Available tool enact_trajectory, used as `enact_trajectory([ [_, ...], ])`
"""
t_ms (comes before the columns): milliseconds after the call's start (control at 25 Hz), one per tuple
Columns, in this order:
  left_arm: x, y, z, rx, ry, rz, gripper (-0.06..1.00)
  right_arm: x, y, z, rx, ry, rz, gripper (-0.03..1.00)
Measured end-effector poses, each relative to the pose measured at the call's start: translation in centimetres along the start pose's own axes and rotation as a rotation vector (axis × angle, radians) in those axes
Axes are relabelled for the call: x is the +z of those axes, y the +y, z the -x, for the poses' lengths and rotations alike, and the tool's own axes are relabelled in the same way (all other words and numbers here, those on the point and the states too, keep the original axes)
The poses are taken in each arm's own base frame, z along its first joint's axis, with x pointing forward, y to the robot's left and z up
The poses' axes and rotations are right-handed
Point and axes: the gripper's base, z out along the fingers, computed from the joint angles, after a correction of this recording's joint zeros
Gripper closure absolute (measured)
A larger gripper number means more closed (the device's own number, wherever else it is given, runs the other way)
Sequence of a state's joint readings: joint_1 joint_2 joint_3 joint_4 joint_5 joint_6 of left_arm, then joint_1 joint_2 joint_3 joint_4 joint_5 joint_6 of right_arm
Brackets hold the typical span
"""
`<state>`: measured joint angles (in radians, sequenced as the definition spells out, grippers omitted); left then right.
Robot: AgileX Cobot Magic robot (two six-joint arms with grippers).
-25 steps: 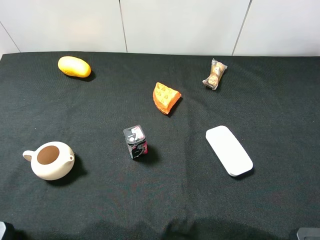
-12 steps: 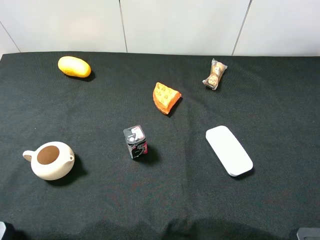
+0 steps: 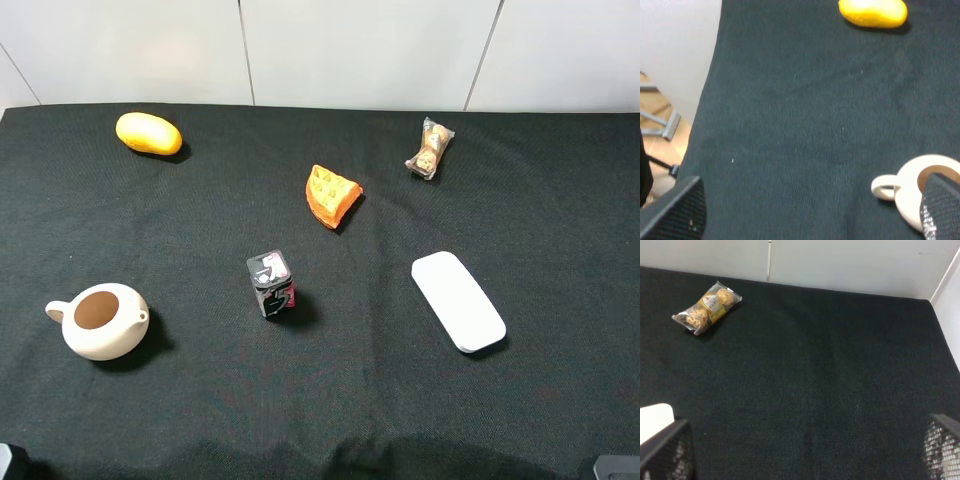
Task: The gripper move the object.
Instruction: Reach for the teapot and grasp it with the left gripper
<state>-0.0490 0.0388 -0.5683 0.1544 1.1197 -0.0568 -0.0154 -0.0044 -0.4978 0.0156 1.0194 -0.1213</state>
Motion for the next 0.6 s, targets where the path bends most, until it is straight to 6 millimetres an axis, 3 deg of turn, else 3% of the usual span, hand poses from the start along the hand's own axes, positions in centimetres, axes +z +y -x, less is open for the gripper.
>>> enact_trajectory([
  [600, 2.3, -1.2, 5.1, 0.159, 0.29, -0.101, 0.04, 0.0, 0.0, 0.0, 0.0, 0.0, 0.0, 0.27],
])
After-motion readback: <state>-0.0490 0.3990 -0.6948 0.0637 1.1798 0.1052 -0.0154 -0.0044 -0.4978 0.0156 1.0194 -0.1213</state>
